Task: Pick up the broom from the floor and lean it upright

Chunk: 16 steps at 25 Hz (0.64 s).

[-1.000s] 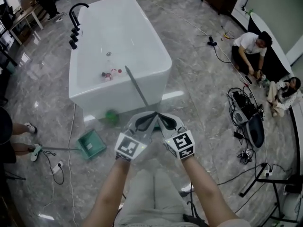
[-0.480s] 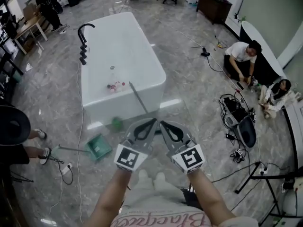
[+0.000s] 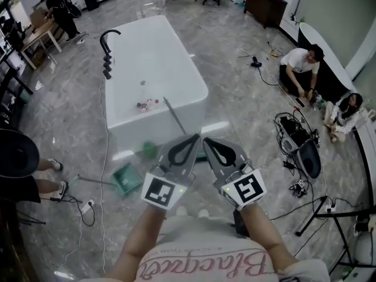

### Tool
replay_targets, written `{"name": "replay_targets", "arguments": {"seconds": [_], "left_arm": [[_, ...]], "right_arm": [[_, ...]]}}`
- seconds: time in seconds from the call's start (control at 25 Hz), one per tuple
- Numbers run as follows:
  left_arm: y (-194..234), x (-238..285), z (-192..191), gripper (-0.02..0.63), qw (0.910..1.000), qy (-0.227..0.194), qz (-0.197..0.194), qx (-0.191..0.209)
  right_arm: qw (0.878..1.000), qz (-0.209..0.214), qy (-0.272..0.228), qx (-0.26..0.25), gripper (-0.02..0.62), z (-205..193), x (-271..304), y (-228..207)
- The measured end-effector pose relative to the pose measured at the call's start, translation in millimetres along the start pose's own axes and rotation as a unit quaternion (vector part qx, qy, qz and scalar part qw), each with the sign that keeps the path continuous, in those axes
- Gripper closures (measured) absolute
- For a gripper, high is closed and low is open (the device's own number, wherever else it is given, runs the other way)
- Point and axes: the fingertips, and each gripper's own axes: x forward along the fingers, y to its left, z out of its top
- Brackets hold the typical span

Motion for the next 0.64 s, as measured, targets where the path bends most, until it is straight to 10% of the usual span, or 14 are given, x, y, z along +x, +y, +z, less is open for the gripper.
{"name": "replay_targets", "arguments": {"seconds": [0.64], "left_arm": [[-6.7, -0.3, 14.1, 0.607, 0.9995, -0.027, 0.017, 0.005]], "right_arm": [[1.0, 0.003, -0.015, -0.005, 0.595, 8.5, -11.2, -1.9]]}}
